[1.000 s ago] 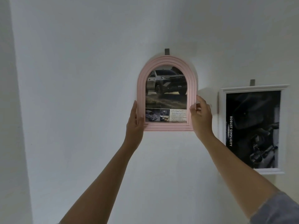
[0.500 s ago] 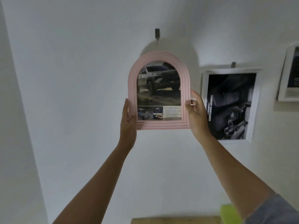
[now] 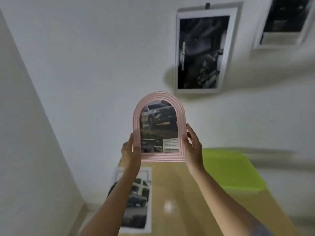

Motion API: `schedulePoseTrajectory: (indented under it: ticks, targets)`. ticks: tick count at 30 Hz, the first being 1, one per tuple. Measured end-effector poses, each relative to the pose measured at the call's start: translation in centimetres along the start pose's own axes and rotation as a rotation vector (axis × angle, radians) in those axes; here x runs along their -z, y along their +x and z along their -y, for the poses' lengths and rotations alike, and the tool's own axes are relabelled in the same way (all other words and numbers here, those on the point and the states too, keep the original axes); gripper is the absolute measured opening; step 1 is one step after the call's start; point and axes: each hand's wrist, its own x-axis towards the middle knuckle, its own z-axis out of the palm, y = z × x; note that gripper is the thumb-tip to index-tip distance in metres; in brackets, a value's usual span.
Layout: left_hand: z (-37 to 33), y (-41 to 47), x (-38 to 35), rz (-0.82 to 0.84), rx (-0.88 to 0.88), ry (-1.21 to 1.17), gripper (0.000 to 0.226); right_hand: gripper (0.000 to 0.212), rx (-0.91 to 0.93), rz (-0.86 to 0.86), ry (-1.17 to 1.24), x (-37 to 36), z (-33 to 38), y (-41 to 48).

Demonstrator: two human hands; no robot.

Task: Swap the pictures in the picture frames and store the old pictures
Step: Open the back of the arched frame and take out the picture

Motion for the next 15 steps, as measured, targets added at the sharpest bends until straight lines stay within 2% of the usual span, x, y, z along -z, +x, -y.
schedulePoseTrajectory:
  ticks: [4, 7, 10, 15]
  targets:
    - [-0.5, -6.6, -4.6, 0.041, -0.043, 0.036, 0.045, 0.041, 0.049, -0.001, -0.165, 6.3, -1.6, -5.6]
    - [-3.7, -9.7, -8.7, 0.166, -0.131, 0.008, 0.044, 0.040, 0.143, 0.023, -0.311, 9.9, -2.4, -8.3]
    - [-6.1, -11.7, -11.9, 0.269, -0.081, -0.053, 0.054, 0.038, 0.250, 0.054, -0.499, 12.4, -2.8, -10.1]
    - [-5.9, -13.6, -13.7, 0.229, -0.035, -0.044, 0.075, 0.036, 0.439, 0.044, -0.729, 14.5, -2.3, -11.6]
